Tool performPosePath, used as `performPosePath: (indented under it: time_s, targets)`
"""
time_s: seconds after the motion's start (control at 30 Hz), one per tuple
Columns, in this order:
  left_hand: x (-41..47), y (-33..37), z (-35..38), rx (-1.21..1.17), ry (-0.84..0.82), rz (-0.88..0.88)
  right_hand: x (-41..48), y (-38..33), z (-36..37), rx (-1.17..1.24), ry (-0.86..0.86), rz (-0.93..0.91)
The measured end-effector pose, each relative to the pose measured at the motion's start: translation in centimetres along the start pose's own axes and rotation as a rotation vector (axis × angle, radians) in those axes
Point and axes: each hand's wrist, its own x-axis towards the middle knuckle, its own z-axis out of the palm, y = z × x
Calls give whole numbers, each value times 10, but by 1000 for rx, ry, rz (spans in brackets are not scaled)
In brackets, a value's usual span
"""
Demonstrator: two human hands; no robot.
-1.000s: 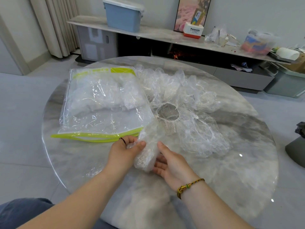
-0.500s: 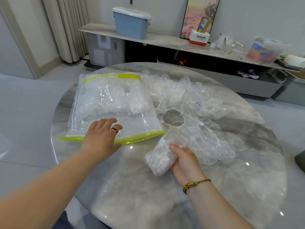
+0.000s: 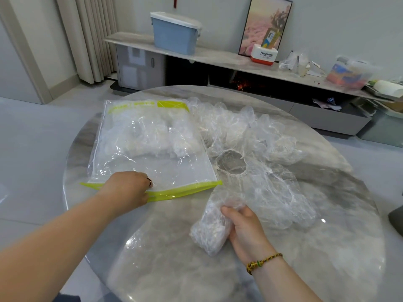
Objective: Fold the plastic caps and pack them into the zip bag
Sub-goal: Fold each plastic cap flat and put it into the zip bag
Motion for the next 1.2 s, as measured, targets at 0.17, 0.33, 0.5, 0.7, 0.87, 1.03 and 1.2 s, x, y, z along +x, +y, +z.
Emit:
performPosePath:
  time_s: [0.17,0.33,0.5,0.7,0.87,1.03,1.2]
  targets:
    - [3,-3,2,-66,0,-52,2,2,0,-39,-22,-11]
    - [-10,-6,-12,-694,164,-253,3,5,-2,-97,-25,-56]
    - [-26,9,-47,-1123,285,-226,-4,6,19,-476,-75,-293]
    - [-47,24,-71,-1374,298,-182,17,11,60,-759,-89,-404]
    - [-38,-14,-45,-1076,574,-641,49,2,90,-729,-40,-466]
    - [-29,-54,-9,-1443,331,-1167,66,2,109,-631,-99,-356]
    - [-17,-46,0,-1484,209,-1079,99,18,134,-720,-14,-462]
